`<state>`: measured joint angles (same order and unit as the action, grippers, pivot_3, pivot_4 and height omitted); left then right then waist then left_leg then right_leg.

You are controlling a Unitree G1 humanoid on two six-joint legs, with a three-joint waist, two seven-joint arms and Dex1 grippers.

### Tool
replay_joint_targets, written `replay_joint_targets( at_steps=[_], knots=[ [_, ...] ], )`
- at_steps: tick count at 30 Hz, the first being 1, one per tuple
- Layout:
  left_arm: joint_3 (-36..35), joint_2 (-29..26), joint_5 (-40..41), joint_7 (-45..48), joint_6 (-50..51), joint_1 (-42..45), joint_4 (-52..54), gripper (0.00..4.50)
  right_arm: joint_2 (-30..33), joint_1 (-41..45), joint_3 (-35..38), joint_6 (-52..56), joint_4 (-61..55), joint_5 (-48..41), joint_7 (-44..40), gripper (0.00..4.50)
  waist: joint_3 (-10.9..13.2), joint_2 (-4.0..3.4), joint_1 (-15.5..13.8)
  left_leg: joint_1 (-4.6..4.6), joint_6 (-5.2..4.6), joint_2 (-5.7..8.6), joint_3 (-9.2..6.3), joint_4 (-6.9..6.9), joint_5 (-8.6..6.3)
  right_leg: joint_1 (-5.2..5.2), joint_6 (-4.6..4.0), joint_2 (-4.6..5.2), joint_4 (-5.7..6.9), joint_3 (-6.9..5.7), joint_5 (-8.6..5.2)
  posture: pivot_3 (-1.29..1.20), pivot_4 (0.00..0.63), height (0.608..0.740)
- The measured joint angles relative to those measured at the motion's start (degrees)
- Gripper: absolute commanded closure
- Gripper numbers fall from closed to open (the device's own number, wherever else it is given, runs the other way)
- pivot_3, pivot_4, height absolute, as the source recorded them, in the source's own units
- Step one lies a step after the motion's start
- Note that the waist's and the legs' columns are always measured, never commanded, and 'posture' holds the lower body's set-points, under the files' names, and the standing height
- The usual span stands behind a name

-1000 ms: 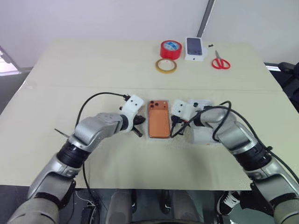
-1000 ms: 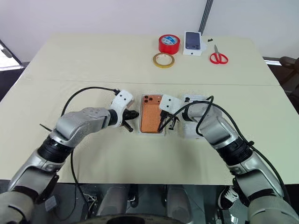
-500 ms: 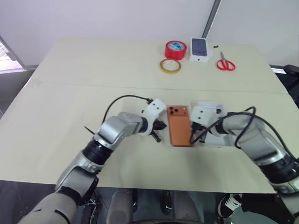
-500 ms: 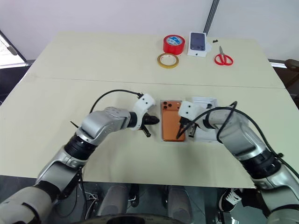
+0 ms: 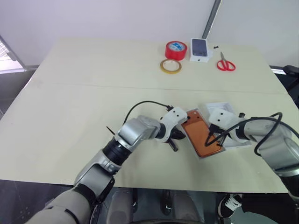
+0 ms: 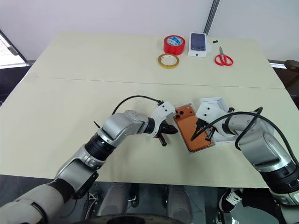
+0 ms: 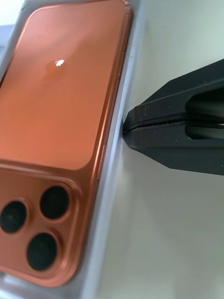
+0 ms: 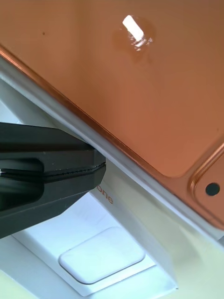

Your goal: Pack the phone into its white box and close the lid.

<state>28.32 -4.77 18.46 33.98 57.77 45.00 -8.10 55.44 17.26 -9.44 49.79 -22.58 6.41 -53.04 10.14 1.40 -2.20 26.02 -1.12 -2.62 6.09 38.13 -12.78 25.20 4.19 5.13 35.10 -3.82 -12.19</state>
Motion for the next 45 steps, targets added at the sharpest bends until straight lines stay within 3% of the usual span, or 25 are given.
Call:
replay_joint_targets(
  at_steps=[8, 28, 35, 36, 37, 42, 45],
  knots=[
    [-4.6, -1.1, -1.0, 0.1, 0.0, 0.2, -0.3, 4.45, -1.5, -0.7, -1.9, -0.3, -0.1, -0.5, 0.0, 4.5, 0.0, -0.01, 0.3, 0.0, 0.0, -0.09, -0.02, -0.04, 0.0, 0.09, 0.01, -0.14, 0.11, 0.0, 0.0, 0.0, 0.15, 0.74],
    [-3.7, -1.5, -1.8, 0.8, 0.9, -1.6, 2.9, 4.45, -0.8, 0.1, -2.5, -2.9, 1.7, -0.6, -0.2, 4.5, 0.0, -0.02, 0.1, -0.01, 0.0, -0.07, -0.01, 0.03, 0.0, 0.02, 0.02, -0.12, 0.12, 0.01, 0.01, 0.0, 0.15, 0.74],
    [-4.7, -3.6, -0.6, 2.5, 2.6, -2.3, 7.2, 4.45, 2.2, -1.0, 2.0, -2.9, 1.5, -5.2, -3.2, 4.5, 0.0, -0.04, 0.1, 0.01, 0.0, -0.07, -0.01, 0.02, 0.0, 0.04, 0.03, -0.12, 0.13, 0.01, 0.0, 0.0, 0.15, 0.74],
    [-5.3, -4.6, -0.1, 3.0, 3.0, -2.7, 8.5, 4.5, 2.9, -1.1, 3.6, -2.4, 1.5, -6.6, -4.2, 3.97, 0.0, -0.04, 0.1, 0.01, 0.0, -0.07, -0.01, 0.03, 0.0, 0.04, 0.03, -0.12, 0.14, 0.01, 0.0, 0.0, 0.15, 0.74],
    [-6.2, -6.0, 0.6, 3.5, 3.1, -3.2, 10.0, 4.5, 3.7, -1.0, 5.7, -1.2, 1.5, -8.5, -5.5, 3.71, 0.0, -0.05, 0.1, 0.01, 0.0, -0.08, -0.01, 0.03, 0.0, 0.05, 0.03, -0.12, 0.15, 0.01, 0.01, 0.0, 0.15, 0.74],
    [-10.4, -14.9, 2.0, 6.7, 0.7, -6.9, 16.4, 4.5, 4.6, 1.8, 13.1, 9.3, 1.3, -16.7, -7.7, 1.13, 0.0, -0.1, 0.8, -0.1, 0.0, -0.14, -0.01, 0.01, 0.0, 0.04, 0.02, -0.15, 0.26, 0.02, 0.0, 0.0, 0.15, 0.74],
    [-11.6, -20.1, 2.6, 11.0, -4.9, -10.9, 20.7, 4.5, 3.0, 5.6, 13.9, 19.9, 1.6, -19.8, -5.0, 1.13, 0.0, -0.11, 1.5, -0.09, 0.01, -0.13, 0.0, 0.0, 0.0, 0.04, 0.01, -0.09, 0.26, 0.02, 0.0, 0.0, 0.15, 0.74]
  ],
)
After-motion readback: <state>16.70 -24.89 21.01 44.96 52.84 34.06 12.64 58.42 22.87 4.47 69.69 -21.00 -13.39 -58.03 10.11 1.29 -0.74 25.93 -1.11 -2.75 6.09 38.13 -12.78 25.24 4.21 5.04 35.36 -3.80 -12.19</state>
